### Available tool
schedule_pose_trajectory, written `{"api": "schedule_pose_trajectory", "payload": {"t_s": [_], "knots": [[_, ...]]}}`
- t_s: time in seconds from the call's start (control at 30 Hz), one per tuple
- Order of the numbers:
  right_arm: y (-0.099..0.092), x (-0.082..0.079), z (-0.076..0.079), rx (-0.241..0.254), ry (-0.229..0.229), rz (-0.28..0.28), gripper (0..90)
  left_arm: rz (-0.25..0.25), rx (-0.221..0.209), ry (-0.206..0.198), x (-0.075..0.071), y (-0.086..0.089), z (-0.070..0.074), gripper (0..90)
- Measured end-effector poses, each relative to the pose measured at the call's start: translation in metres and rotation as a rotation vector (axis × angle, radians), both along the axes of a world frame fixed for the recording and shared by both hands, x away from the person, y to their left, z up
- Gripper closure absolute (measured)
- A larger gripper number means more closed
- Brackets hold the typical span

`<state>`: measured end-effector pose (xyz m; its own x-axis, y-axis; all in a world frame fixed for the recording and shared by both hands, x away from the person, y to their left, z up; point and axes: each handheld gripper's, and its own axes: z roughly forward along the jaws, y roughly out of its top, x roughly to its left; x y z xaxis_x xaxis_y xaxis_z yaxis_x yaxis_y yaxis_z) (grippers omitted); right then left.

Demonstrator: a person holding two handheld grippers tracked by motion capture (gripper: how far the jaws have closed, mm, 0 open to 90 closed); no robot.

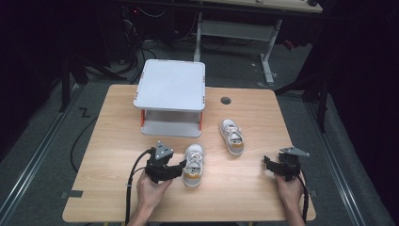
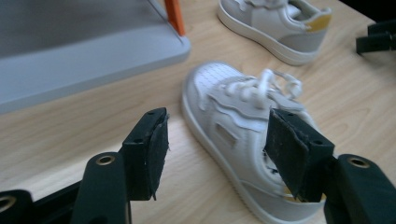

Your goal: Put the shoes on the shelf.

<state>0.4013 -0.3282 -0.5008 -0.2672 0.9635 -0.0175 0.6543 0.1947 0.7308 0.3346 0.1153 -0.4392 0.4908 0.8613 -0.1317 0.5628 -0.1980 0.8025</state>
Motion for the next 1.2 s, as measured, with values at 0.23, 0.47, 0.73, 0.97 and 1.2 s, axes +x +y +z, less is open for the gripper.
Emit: {"api": "schedule_pose_trajectory", "payload": {"t_s": [0.23,0.47,0.73,0.97,1.2], "knots": [[0.0,0.0,0.0,-0.001,-0.001,0.001,32.8,0.09,-0.009,-0.006,0.011,0.035,-0.005,38.4],[0.0,0.0,0.0,0.0,0.0,-0.001,33.4,0.21,0.049,0.026,0.029,0.069,-0.022,38.6],[0.0,0.0,0.0,0.001,-0.001,-0.009,34.4,0.3,0.089,0.048,0.042,0.086,-0.042,39.1],[0.001,0.0,0.0,0.0,-0.007,0.016,41.1,0.305,0.174,0.068,0.05,0.085,-0.054,39.1],[-0.001,-0.001,0.001,0.0,-0.013,0.036,49.8,0.31,0.162,0.045,0.046,0.088,-0.067,36.1]]}}
